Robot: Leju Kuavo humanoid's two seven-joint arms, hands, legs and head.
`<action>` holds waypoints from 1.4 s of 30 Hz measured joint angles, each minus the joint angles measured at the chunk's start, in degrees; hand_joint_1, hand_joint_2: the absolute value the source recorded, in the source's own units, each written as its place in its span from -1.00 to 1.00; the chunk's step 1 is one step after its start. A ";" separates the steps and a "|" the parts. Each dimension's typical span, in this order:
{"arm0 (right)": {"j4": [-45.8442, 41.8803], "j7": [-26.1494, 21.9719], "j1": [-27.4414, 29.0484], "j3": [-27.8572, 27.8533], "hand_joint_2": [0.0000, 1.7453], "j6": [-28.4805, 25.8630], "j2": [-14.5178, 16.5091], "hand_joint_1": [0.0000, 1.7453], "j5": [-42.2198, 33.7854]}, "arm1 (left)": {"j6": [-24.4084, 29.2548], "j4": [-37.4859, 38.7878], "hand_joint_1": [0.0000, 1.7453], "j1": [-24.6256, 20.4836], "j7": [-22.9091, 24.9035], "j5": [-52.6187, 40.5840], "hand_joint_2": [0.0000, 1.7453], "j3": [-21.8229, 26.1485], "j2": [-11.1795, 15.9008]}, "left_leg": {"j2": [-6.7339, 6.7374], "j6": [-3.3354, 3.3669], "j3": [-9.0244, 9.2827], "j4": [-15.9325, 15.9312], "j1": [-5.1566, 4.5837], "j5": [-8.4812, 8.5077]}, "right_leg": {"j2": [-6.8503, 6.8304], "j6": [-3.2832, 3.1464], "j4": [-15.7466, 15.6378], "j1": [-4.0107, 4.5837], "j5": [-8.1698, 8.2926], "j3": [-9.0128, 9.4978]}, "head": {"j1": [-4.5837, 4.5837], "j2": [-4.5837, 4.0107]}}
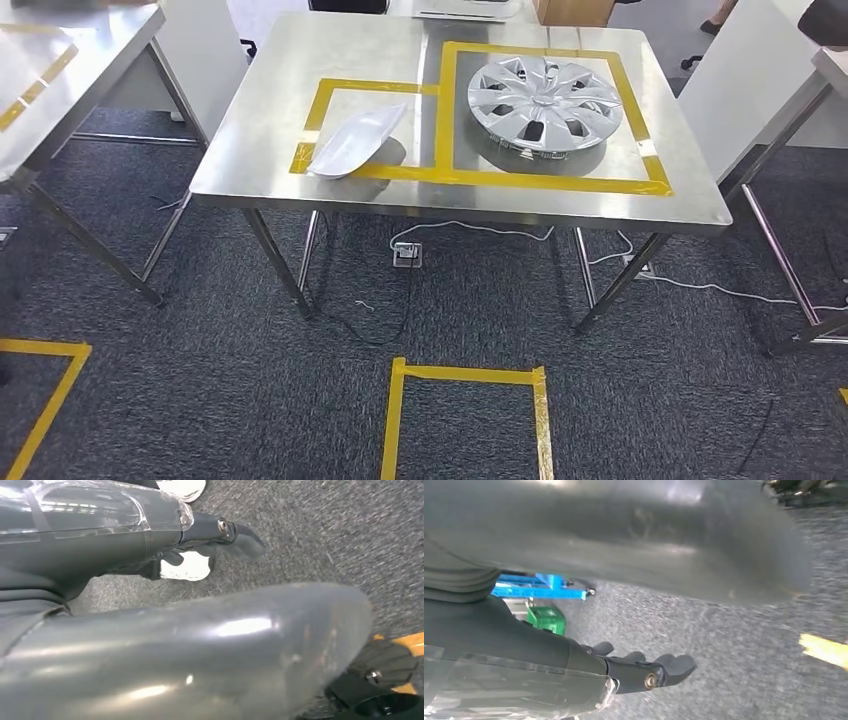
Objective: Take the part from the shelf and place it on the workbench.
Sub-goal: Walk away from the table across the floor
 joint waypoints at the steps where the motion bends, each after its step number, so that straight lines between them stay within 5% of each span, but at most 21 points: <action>1: 0.00 0.03 0.03 -0.07 -1.00 -0.02 0.03 -1.00 0.05 | 0.00 0.01 -1.00 0.01 0.00 0.11 -1.00 -0.02 0.07 | -0.16 -0.36 -1.04 3.09 0.15 -2.46 | -0.02 -0.07 0.04 -0.02 0.37 -0.49 | -0.13 0.00; 3: 0.00 0.09 0.13 -0.13 -1.00 -0.08 0.14 -1.00 0.20 | -0.02 0.02 -1.00 0.04 0.00 0.35 -1.00 -0.03 0.19 | -0.17 -1.06 -2.78 9.49 0.49 -5.36 | -0.15 0.05 0.41 -0.09 0.86 -1.51 | -0.25 0.00; 4: 0.00 0.14 0.16 -0.14 -1.00 -0.10 0.20 -1.00 0.31 | -0.04 0.04 -1.00 0.06 0.00 0.47 -1.00 -0.03 0.27 | -0.11 -1.38 -2.68 10.67 0.67 -5.18 | -0.21 0.17 0.70 -0.16 1.03 -1.97 | -0.27 0.00; 5: 0.00 0.17 0.18 -0.15 -1.00 -0.14 0.28 -1.00 0.40 | -0.06 0.04 -1.00 0.08 0.00 0.56 -1.00 -0.03 0.36 | -0.03 -1.66 -1.59 9.83 0.84 -4.08 | -0.24 0.32 1.08 -0.29 1.11 -2.42 | -0.28 0.00; 8: 0.00 0.22 0.13 -0.16 -1.00 -0.25 0.39 -1.00 0.54 | -0.13 0.04 -1.00 0.04 -0.04 0.68 -1.00 -0.03 0.61 | 0.53 -2.09 4.82 0.51 1.11 -0.99 | -0.20 1.20 2.83 -0.68 0.69 -3.80 | -0.46 0.00; 10: 0.00 0.22 0.11 -0.16 -1.00 -0.32 0.38 -1.00 0.56 | -0.18 0.05 -1.00 0.05 -0.07 0.71 -1.00 -0.03 0.67 | 0.67 -1.48 6.41 -2.36 0.94 -1.47 | -0.18 1.83 3.99 -0.65 0.35 -4.53 | -0.53 0.00; 14: 0.03 0.24 0.09 -0.16 -1.00 -0.36 0.50 -1.00 0.58 | -0.21 0.08 -1.00 0.07 -0.07 0.78 -1.00 -0.03 0.76 | 0.46 0.32 6.21 -2.92 1.10 -1.67 | 0.06 2.88 6.37 -0.79 -1.33 -5.59 | -0.25 0.00; 17: 0.05 0.29 0.13 -0.17 -1.00 -0.48 0.58 -1.00 0.58 | -0.32 0.08 -1.00 0.05 0.02 0.83 -1.00 -0.03 0.81 | 0.47 0.80 6.00 -2.99 1.12 -1.51 | 0.26 3.85 16.11 -1.19 -6.51 -9.79 | 0.13 0.00; 19: 0.10 0.38 0.33 -0.26 -1.00 -0.50 0.62 -1.00 0.58 | -0.35 0.10 -1.00 0.08 0.15 0.91 -1.00 -0.04 0.90 | 0.63 0.84 6.01 -2.98 1.03 -1.49 | 0.26 3.95 20.38 -1.30 -7.17 -11.64 | 0.19 0.00; 20: 0.13 0.43 0.42 -0.38 -1.00 -0.50 0.64 -1.00 0.58 | -0.35 0.10 -1.00 0.07 0.19 0.96 -1.00 -0.05 0.93 | 0.78 0.85 6.09 -2.98 0.99 -1.49 | 0.21 3.81 19.50 -1.29 -5.76 -11.29 | 0.20 0.00; 22: 0.17 0.56 0.41 -0.62 -1.00 -0.51 0.67 -1.00 0.62 | -0.35 0.10 -1.00 0.07 0.15 1.06 -1.00 -0.09 0.96 | 1.27 0.85 6.31 -3.00 0.93 -1.54 | -0.66 3.26 12.93 -1.11 -1.21 -8.64 | 0.22 0.00; 24: 0.17 0.69 0.11 -0.72 -1.00 -0.51 0.71 -1.00 0.65 | -0.35 0.10 -1.00 0.10 0.10 1.18 -1.00 -0.20 0.97 | 2.07 0.69 6.29 -2.98 0.74 -1.56 | -2.02 2.59 7.25 -0.57 1.36 -6.56 | 0.34 0.00; 27: 0.17 0.88 -0.16 -0.78 -1.00 -0.51 0.76 -1.00 0.66 | -0.37 0.10 -1.00 0.13 0.16 1.37 -1.00 -0.39 0.97 | 3.83 0.00 6.00 -3.01 0.53 -1.44 | -1.56 1.61 5.17 -0.20 1.36 -6.35 | 0.43 0.00; 29: 0.17 1.03 0.04 -0.93 -1.00 -0.51 0.81 -1.00 0.66 | -0.37 0.09 -1.00 0.00 0.22 1.47 -1.00 -0.42 0.99 | 2.63 -0.55 5.67 -2.11 0.62 -2.47 | -0.60 1.10 4.20 -0.44 1.73 -6.26 | 0.28 0.00; 31: 0.19 1.15 0.11 -1.08 -1.00 -0.50 0.85 -1.00 0.66 | -0.37 0.09 -1.00 -0.04 0.30 1.59 -1.00 -0.43 1.03 | 0.23 -0.85 3.57 2.75 0.76 -5.68 | 0.35 0.65 3.76 -0.61 2.26 -6.34 | -0.08 0.00; 33: 0.20 1.21 0.14 -1.13 -1.00 -0.49 0.83 -1.00 0.66 | -0.37 0.09 -1.00 0.10 0.37 1.67 -1.00 -0.46 1.02 | -0.34 -0.97 0.43 9.58 0.78 -8.74 | 1.44 0.40 3.79 -0.49 2.48 -6.58 | -0.34 0.00; 34: 0.20 1.22 0.21 -1.14 -1.00 -0.49 0.83 -1.00 0.66 | -0.37 0.09 -1.00 0.18 0.38 1.69 -1.00 -0.51 1.02 | -0.33 -1.01 -0.38 11.38 0.78 -8.98 | 2.02 0.38 3.87 -0.41 2.55 -6.65 | -0.35 0.00; 36: 0.20 1.25 0.34 -1.16 -1.00 -0.49 0.83 -1.00 0.66 | -0.36 0.10 -1.00 0.23 0.37 1.70 -1.00 -0.74 1.02 | -0.66 -0.90 1.11 8.78 0.79 -6.23 | 3.26 0.46 4.18 -0.38 2.58 -6.70 | -0.37 0.00; 38: 0.22 1.25 0.36 -1.21 -1.00 -0.49 0.90 -1.00 0.65 | -0.35 0.10 -1.00 0.22 0.38 1.70 -1.00 -0.94 1.07 | -3.35 -0.51 4.72 1.90 0.95 -2.73 | 4.47 0.76 4.78 -0.40 2.42 -6.92 | -0.39 0.00; 40: 0.24 1.25 0.19 -1.37 -1.00 -0.48 0.98 -1.00 0.63 | -0.33 0.09 -1.00 0.24 0.41 1.70 -1.00 -1.10 1.14 | -5.94 -0.17 6.75 -2.18 1.09 -1.97 | 5.73 1.39 5.48 -0.59 2.32 -7.61 | -0.30 0.00; 42: 0.24 1.26 0.08 -1.56 -1.00 -0.47 1.00 -1.00 0.62 | -0.32 0.10 -1.00 0.33 0.48 1.71 -1.00 -1.33 1.15 | -5.34 0.16 7.05 -2.91 1.05 -2.22 | 7.36 2.22 5.66 -0.92 2.64 -8.35 | -0.23 0.00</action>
